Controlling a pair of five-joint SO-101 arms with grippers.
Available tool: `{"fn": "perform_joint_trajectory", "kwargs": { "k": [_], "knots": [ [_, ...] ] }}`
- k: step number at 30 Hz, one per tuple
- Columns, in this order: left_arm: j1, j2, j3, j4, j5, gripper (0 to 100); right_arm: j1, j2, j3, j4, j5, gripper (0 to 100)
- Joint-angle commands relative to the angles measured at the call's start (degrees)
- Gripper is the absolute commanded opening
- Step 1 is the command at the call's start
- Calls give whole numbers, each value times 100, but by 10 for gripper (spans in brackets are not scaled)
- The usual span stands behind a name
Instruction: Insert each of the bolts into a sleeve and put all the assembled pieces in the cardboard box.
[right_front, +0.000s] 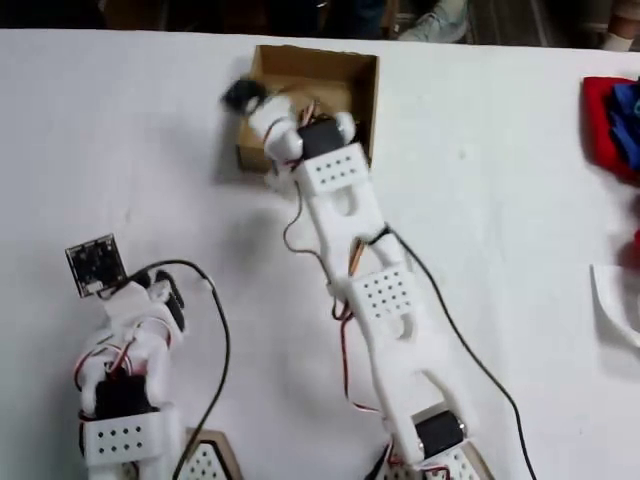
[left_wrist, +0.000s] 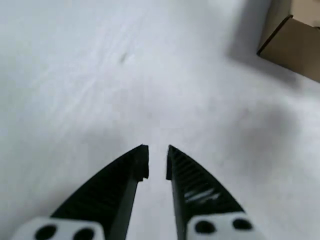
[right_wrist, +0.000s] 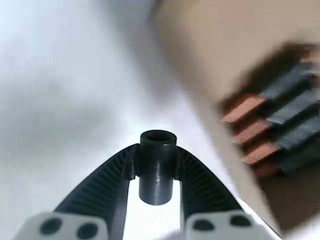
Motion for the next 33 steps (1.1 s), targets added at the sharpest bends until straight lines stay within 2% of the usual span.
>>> {"fn": "perform_joint_trajectory", "kwargs": {
  "k": [1,5,8,9,13,17,23,27,33],
  "knots": [
    [70,-70,75,-79,35,38,268,-1569,-79,154,-457,21],
    [466,-70,-66,-413,18,143,778,-2844,510,163,-536,20],
    [1134,-53,-66,-501,44,282,1385,-3960,1767,163,-879,20],
    [1336,-53,-66,-501,62,299,1596,-4374,2259,154,-958,20],
    [1960,-44,-66,-501,422,262,2413,-5991,4237,136,-976,21],
    [2567,-44,-110,-501,457,225,2923,-7301,5952,84,-985,21],
    [2681,70,-1279,-9,422,225,3116,-9130,8571,-769,-985,21],
    [2681,1248,-2607,343,211,225,3090,-10299,10286,-1613,-1011,21],
    [2963,4703,-4901,607,176,225,3310,-11433,11868,-2484,-1020,21]
  ]
}}
